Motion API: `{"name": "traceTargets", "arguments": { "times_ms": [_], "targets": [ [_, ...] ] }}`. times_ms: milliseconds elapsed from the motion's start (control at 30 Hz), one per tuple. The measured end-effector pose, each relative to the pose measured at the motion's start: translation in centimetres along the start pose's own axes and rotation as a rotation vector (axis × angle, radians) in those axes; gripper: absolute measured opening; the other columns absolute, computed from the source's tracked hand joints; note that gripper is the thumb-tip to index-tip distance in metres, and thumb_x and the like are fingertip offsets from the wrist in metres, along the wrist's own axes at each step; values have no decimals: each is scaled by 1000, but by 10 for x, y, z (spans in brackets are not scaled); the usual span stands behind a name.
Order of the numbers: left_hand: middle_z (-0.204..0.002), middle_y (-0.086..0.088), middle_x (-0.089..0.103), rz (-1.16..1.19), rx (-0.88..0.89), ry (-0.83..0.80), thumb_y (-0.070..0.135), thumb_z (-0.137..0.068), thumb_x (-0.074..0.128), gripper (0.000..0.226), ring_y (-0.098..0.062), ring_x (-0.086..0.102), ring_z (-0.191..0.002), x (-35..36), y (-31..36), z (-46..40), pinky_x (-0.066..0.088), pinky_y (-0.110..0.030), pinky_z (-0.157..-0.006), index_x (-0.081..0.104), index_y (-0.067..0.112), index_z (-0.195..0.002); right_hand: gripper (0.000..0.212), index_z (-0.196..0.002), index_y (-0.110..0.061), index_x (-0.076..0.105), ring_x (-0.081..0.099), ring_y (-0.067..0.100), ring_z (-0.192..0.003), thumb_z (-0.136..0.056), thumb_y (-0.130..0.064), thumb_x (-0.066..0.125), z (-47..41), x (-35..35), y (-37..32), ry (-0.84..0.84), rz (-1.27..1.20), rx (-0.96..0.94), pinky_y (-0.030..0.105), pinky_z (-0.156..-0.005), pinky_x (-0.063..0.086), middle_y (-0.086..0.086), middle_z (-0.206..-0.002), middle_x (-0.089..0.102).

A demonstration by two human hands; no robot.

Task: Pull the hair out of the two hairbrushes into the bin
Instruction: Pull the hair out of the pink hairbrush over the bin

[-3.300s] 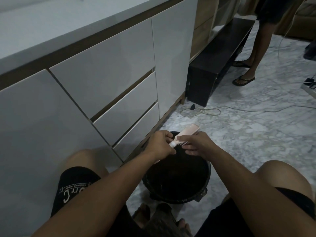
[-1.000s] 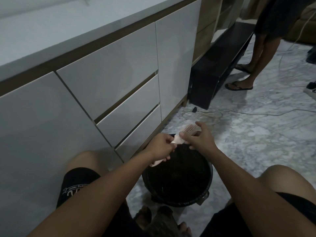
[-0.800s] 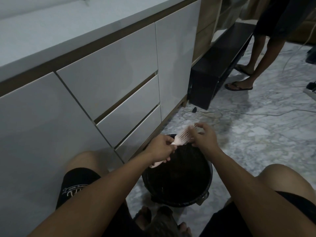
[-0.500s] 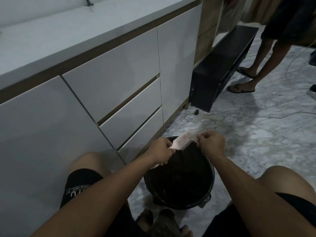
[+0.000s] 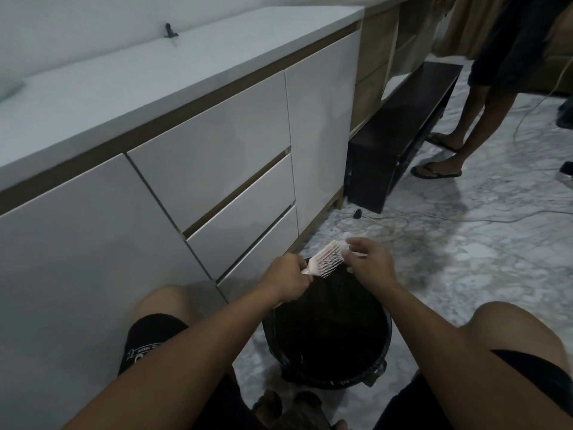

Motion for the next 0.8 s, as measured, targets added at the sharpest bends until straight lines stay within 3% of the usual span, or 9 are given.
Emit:
{"name": "traceTargets", "arguments": {
  "times_ms": [100, 167, 233, 300, 400, 467, 567, 633, 800],
  "targets": [
    [-102, -17, 73, -1, 4, 12, 17, -86, 67, 24, -35, 70, -84, -4, 1, 2, 59, -42, -75, 72, 8, -108, 11, -85, -8, 73, 71, 22, -58, -81, -18, 74, 0, -10, -2, 88, -13, 46, 41, -68, 62, 2, -71, 72],
    [-102, -16, 72, -2, 0, 29, 17, -86, 67, 25, -33, 70, -84, -9, 1, 3, 58, -37, -71, 71, 8, -109, 8, -82, -11, 74, 72, 21, -72, -79, -18, 74, -1, -16, -3, 127, -10, 40, 38, -78, 59, 4, -78, 74],
    [-104, -14, 72, 7, -16, 37, 16, -85, 67, 28, -30, 69, -84, -15, 0, 5, 51, -30, -64, 70, 8, -112, 19, -96, -13, 75, 67, 18, -98, -78, -11, 72, -1, -12, -7, 46, 2, 28, 33, -92, 52, 5, -101, 74],
    [-107, -13, 71, 15, -24, 53, 15, -83, 67, 30, -24, 65, -83, -22, 0, 6, 43, -21, -58, 70, 8, -111, 36, -114, -15, 68, 61, 21, -113, -78, -13, 74, 0, -5, -11, -59, -57, 59, 40, -101, 48, 7, -122, 66],
    [-106, -10, 71, 50, -20, 75, 19, -83, 69, 24, -16, 58, -80, -35, 6, 9, 32, -14, -47, 70, 11, -106, 56, -133, -18, 51, 65, 28, -104, -82, -25, 74, 5, 11, -29, -228, -215, 145, 48, -88, 56, 11, -127, 58],
    [-101, -12, 72, 60, -4, 90, 25, -83, 69, 23, -22, 64, -82, -45, 13, 8, 36, -20, -49, 70, 11, -101, 61, -137, -20, 44, 69, 32, -92, -84, -22, 73, 9, 20, -49, -296, -328, 202, 44, -73, 61, 14, -119, 62],
    [-99, -18, 72, 113, 30, 124, 19, -82, 65, 25, -34, 69, -89, -67, 27, 9, 53, -32, -66, 70, 8, -104, 66, -140, -16, 40, 71, 32, -81, -83, -6, 71, 9, 23, -91, -271, -425, 148, 38, -59, 61, 17, -117, 62],
    [-100, -19, 72, 167, 70, 156, 14, -83, 64, 30, -37, 70, -88, -86, 37, 12, 57, -40, -73, 69, 7, -112, 67, -141, -15, 40, 71, 29, -80, -83, -1, 70, 5, 21, -120, -243, -413, 85, 36, -58, 61, 18, -123, 60],
    [-94, -14, 72, 274, 132, 287, 11, -79, 62, 40, -34, 69, -83, -143, 53, 19, 59, -45, -76, 67, 13, -118, 61, -135, -16, 48, 69, 26, -84, -81, -2, 72, -2, 15, -198, -202, -393, -61, 33, -61, 61, 18, -111, 64]
  ]
}}
Point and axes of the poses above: each hand's wrist, its own z-axis away from the middle knuckle, its own x-axis out of the palm, y = z × x, the point moved 7 cm from there along -z, towards the middle knuckle
